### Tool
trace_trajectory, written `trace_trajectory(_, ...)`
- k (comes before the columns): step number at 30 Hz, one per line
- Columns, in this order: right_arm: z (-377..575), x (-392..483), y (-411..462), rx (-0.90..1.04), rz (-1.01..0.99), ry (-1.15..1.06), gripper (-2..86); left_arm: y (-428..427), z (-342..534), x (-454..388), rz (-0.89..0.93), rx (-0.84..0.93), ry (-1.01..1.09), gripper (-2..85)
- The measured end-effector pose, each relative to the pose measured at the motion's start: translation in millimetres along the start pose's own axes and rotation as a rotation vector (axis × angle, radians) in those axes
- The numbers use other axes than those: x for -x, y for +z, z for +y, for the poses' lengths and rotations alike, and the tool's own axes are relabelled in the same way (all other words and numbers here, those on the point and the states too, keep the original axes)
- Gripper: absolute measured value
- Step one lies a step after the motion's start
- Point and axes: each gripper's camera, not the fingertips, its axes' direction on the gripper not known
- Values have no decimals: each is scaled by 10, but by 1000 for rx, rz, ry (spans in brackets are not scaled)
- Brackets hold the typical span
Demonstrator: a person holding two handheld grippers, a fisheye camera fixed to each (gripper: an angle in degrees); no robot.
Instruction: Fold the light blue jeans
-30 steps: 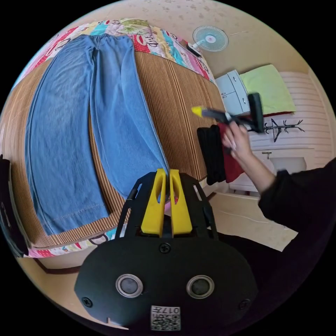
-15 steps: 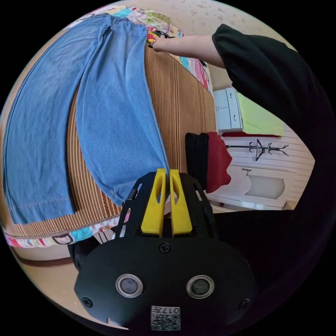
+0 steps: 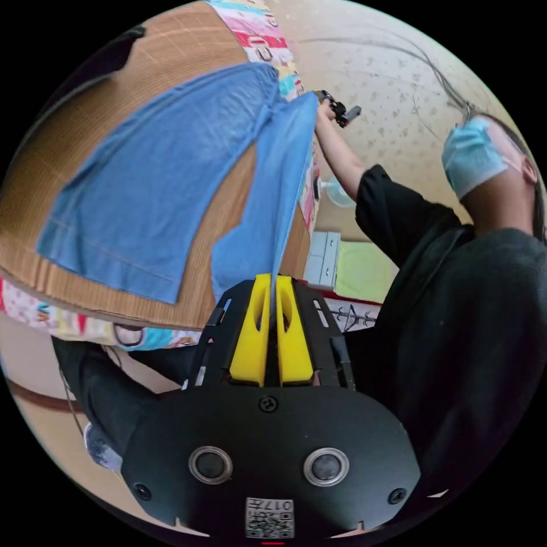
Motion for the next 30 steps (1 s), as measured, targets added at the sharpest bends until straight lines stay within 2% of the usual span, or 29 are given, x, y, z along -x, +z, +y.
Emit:
trace_trajectory(3,10,305,644,101,-152,47,22,-522,-247,285,-192,-42,-33,-8)
trace_trajectory(4,167,402,813,118,-193,49,23,-609,-351,434,-285,-23,-31,-8)
trace_trajectory(7,828,626,939,165,-245,-33,27,-603,-533,833,-411,67,-67,-7)
trace_trajectory(12,2585,697,491,383,-345,-124,36,-560,-610,962,-325,105,-56,-7)
trace_trajectory(17,4679,689,-267,597,-413,159,63,-620,-661,612,-371,174,26,-7)
trace_trajectory(20,5446,872,-438,628,-443,303,75,-594,-752,393,-419,257,86,-7)
trace_trajectory(23,5777,1070,-479,609,-384,365,86,-579,-837,213,-449,325,127,-7)
trace_trajectory(26,5970,1247,-372,640,-291,314,84,-544,-879,76,-467,382,163,-7)
trace_trajectory(30,6094,1302,-412,618,-309,367,47,-508,-906,-97,-482,449,210,-7)
